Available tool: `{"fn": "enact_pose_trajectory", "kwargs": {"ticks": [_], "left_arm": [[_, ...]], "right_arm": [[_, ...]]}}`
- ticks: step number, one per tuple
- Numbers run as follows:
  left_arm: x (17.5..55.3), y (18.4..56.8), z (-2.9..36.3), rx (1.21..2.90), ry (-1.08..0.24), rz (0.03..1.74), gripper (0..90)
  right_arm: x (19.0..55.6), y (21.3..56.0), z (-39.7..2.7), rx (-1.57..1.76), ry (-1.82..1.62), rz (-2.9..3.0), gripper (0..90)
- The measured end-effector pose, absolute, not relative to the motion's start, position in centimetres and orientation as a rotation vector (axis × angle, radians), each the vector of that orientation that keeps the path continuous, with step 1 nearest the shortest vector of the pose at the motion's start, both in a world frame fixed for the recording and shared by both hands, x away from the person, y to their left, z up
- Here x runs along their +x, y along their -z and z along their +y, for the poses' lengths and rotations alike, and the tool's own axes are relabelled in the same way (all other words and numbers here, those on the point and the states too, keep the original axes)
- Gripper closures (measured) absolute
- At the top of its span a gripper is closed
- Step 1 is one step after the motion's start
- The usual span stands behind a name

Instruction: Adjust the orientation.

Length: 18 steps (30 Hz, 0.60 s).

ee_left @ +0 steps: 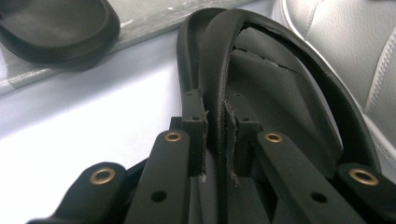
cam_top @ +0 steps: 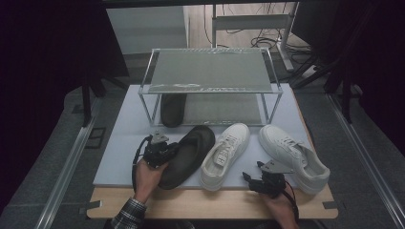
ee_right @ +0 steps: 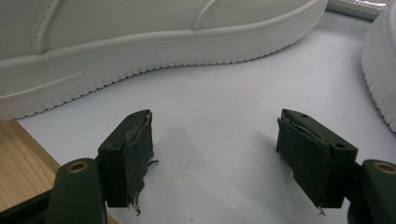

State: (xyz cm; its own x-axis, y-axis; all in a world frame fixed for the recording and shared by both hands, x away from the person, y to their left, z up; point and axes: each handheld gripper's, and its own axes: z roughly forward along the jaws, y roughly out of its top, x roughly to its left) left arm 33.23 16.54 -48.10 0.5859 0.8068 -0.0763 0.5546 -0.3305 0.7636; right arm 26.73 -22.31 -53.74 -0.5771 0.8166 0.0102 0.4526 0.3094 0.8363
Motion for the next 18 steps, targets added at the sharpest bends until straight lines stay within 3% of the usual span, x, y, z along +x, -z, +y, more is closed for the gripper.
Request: {"fn": "enact_pose_trajectory", "kwargs": {"ticks": [18], "left_arm": [[35.9,46.5,16.0,1.959,-0.439,1.109,80.1]], "right_arm": [[26.7,53.8,-22.3,1.128,-1.177,2.162,27.2]]}}
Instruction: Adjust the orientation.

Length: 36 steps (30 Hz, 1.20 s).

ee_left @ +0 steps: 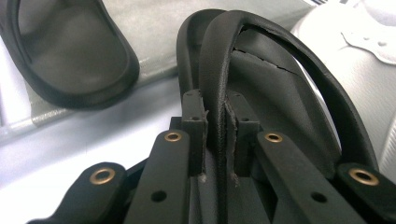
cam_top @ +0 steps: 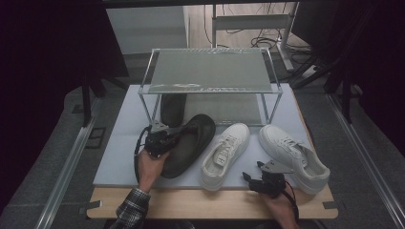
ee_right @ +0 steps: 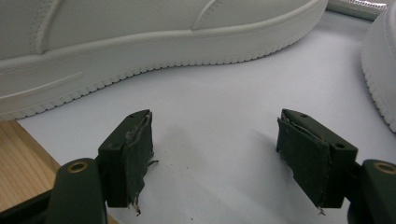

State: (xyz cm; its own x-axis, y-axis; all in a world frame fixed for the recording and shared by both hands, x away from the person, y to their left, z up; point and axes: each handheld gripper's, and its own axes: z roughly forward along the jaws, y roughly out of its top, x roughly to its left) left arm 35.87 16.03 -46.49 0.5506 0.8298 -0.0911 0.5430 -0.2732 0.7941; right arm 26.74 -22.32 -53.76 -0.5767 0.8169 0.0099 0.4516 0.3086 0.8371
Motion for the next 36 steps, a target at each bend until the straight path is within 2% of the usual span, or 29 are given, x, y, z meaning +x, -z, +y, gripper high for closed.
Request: {"fn": "enact_pose_trajectory", "kwargs": {"ticks": [21,27,36], "left_arm": [[40.0,47.5,13.8,1.861,-0.479,1.236,79.4],[40.6,48.0,12.9,1.843,-0.532,1.282,79.3],[41.4,49.0,12.7,1.756,-0.512,1.359,78.6]], "right_arm": [[26.7,53.7,-22.4,1.128,-1.178,2.164,27.1],[26.7,53.7,-22.4,1.127,-1.18,2.165,27.1],[26.7,53.7,-22.4,1.127,-1.18,2.166,27.0]]}}
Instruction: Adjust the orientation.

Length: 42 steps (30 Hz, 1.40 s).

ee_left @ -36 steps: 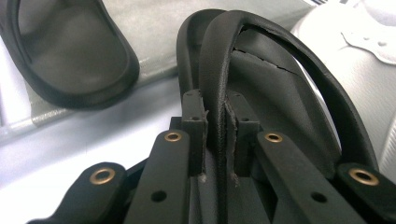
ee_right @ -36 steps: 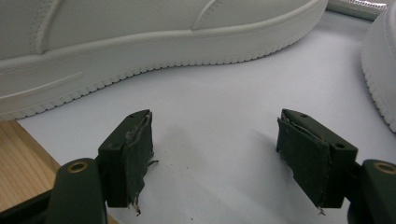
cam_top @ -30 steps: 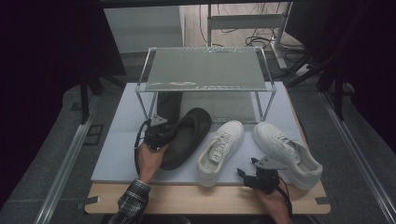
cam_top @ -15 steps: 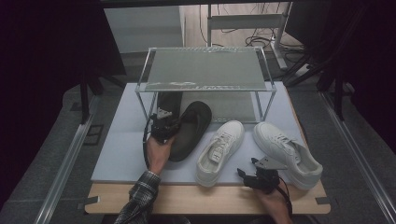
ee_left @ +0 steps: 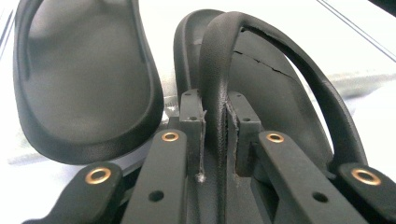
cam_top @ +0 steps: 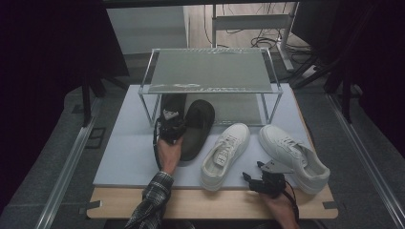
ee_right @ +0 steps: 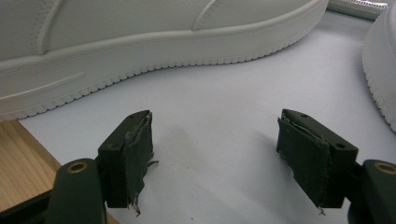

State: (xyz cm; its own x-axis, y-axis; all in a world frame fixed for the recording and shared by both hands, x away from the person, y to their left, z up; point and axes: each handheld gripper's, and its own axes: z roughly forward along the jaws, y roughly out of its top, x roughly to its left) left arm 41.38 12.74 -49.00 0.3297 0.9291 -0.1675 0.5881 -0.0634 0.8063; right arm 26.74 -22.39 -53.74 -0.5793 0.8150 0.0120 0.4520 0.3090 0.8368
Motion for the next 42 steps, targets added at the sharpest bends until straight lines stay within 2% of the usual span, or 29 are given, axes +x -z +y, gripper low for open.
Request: {"fn": "enact_pose_trajectory", "kwargs": {"ticks": [5,11,19,27,34,42], "left_arm": [[41.6,49.8,12.9,1.727,-0.511,1.383,78.3],[41.3,49.4,13.4,1.734,-0.49,1.344,73.8],[39.9,48.1,14.5,1.811,-0.501,1.255,77.2],[38.7,47.6,14.6,1.871,-0.424,1.165,89.2],[36.8,48.2,14.7,1.951,-0.335,1.085,89.6],[34.5,49.1,15.7,1.983,-0.308,1.052,89.7]], "right_arm": [[26.7,53.7,-22.4,1.127,-1.18,2.166,27.0],[26.7,53.7,-22.4,1.126,-1.18,2.166,26.9],[26.7,53.8,-22.4,1.125,-1.181,2.165,26.9],[26.7,53.8,-22.4,1.122,-1.181,2.165,26.9],[26.7,53.8,-22.3,1.125,-1.181,2.164,26.9],[26.7,53.7,-22.3,1.126,-1.178,2.166,26.9]]}}
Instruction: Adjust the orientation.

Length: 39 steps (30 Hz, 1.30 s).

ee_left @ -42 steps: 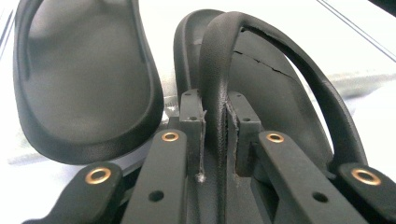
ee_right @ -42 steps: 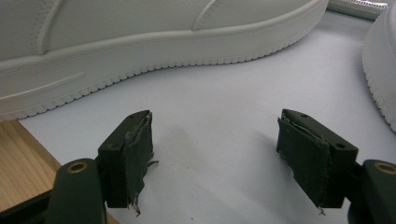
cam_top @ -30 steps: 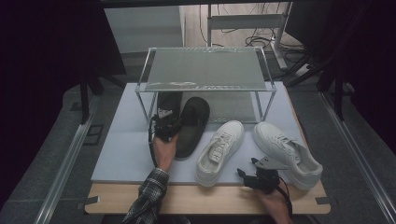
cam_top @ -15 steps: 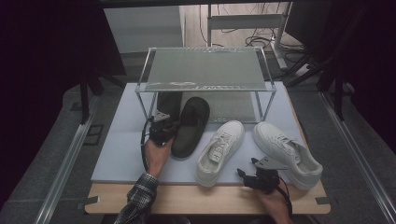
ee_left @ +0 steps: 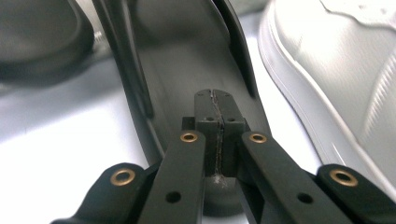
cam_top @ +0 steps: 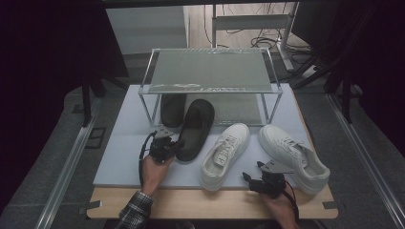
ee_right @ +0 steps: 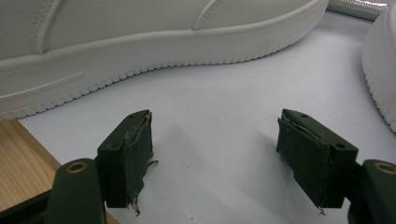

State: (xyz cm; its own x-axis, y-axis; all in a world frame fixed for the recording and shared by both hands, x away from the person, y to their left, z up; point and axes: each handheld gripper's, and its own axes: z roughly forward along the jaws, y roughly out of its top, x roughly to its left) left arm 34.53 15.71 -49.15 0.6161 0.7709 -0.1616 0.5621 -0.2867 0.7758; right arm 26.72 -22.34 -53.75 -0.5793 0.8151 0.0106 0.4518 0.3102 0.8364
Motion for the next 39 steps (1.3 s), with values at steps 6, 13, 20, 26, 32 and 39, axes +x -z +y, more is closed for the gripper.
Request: {"fn": "enact_pose_trajectory", "kwargs": {"ticks": [6,13,20,26,32,39], "left_arm": [[32.4,49.6,16.4,1.989,-0.292,1.032,89.7],[30.7,50.8,16.6,2.019,-0.308,1.03,89.6],[30.7,51.5,16.4,2.022,-0.33,1.04,89.6],[31.2,51.6,16.1,2.006,-0.346,1.054,89.7],[31.8,51.6,15.3,2.007,-0.34,1.05,89.6],[32.5,51.6,13.7,2.023,-0.338,1.025,89.6]], "right_arm": [[26.7,53.7,-22.3,1.126,-1.177,2.166,26.9],[26.7,53.7,-22.3,1.126,-1.176,2.165,26.9],[26.7,53.7,-22.3,1.126,-1.176,2.165,26.9],[26.7,53.7,-22.3,1.126,-1.176,2.165,26.9],[26.7,53.7,-22.3,1.126,-1.176,2.166,27.0],[26.7,53.7,-22.3,1.126,-1.176,2.165,26.9]]}}
